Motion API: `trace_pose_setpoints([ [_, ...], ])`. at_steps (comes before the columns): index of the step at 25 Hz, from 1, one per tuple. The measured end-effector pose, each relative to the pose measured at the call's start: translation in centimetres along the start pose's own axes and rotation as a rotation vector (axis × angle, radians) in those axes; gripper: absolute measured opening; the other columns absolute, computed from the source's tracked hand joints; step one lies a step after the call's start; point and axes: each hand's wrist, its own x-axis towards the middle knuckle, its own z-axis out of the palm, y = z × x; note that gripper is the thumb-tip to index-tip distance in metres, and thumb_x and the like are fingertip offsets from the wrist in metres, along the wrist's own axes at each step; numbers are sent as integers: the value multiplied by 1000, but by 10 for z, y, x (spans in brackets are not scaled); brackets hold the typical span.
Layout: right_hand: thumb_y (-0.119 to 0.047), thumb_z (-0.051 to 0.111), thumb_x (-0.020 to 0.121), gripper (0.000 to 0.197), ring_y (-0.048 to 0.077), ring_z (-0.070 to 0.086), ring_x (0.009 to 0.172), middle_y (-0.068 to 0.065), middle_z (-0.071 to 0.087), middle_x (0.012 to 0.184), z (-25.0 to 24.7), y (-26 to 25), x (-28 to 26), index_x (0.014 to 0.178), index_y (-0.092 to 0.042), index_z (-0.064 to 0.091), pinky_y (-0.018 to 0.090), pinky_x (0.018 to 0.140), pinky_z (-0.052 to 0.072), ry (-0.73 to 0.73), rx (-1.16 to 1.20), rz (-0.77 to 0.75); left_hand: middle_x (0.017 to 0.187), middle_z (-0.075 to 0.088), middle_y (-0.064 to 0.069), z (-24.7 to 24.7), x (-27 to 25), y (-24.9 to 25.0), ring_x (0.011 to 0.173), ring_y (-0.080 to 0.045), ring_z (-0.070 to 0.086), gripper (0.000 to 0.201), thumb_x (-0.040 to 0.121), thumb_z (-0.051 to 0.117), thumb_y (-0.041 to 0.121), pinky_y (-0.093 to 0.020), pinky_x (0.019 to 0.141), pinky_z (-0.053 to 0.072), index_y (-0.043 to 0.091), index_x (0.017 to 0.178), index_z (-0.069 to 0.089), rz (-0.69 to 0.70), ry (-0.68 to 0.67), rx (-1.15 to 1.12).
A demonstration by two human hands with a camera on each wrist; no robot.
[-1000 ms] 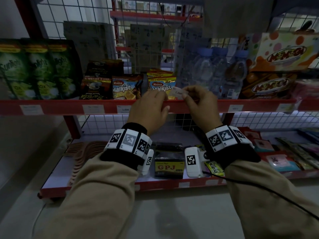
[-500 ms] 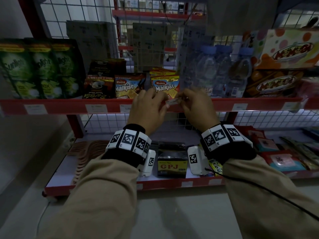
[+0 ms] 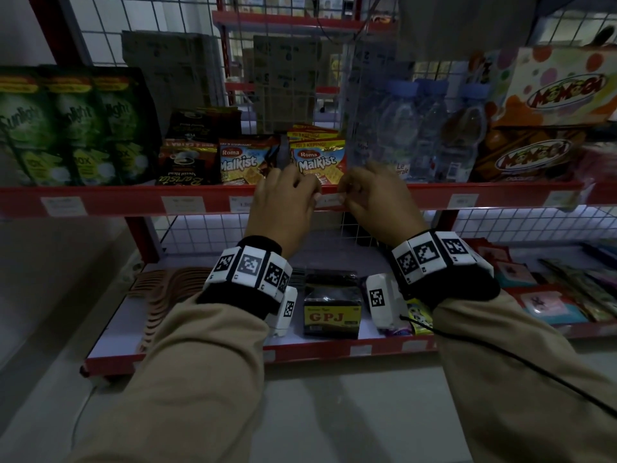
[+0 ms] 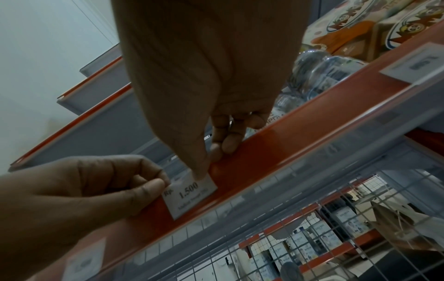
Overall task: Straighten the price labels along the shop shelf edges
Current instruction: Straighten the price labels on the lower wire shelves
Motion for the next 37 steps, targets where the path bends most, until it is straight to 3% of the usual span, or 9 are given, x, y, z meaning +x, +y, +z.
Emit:
trace_pose_setpoints([
  [18,-19,59,88,14,29,46,106,10,58,104,-4,-1,-2,101,-16,65,38,87,41,-56,-28,2,109,52,-9,1,1,-2,100,-27,45,24,98,45,27,-36,86,32,12,109,60,12,-9,24],
  [22,-10,55,85,15,30,49,102,10,59,102,-5,2,-3,99,-14,60,41,85,44,-14,27,-2,103,55,-10,0,-3,-4,95,-28,48,17,93,54,21,-36,81,36,10,103,62,41,73,-35],
  [29,-16,57,84,23,31,41,106,11,55,106,3,6,-15,107,-16,63,39,86,39,130,-141,-58,104,56,-12,7,-16,-2,98,-30,49,21,89,57,17,-40,83,43,7,106,65,71,196,-57],
  [34,-11,57,83,25,31,45,102,10,57,105,11,14,-27,107,-12,62,39,85,41,221,-75,-117,113,57,-13,19,-29,-5,105,-31,50,42,85,59,14,-39,87,44,9,127,56,113,197,-19],
  [37,-5,56,82,24,29,46,97,11,55,103,26,23,-47,105,-11,62,36,81,40,283,-16,-129,116,56,-11,35,-44,4,107,-31,50,38,81,63,17,-40,85,40,13,119,60,129,140,5],
])
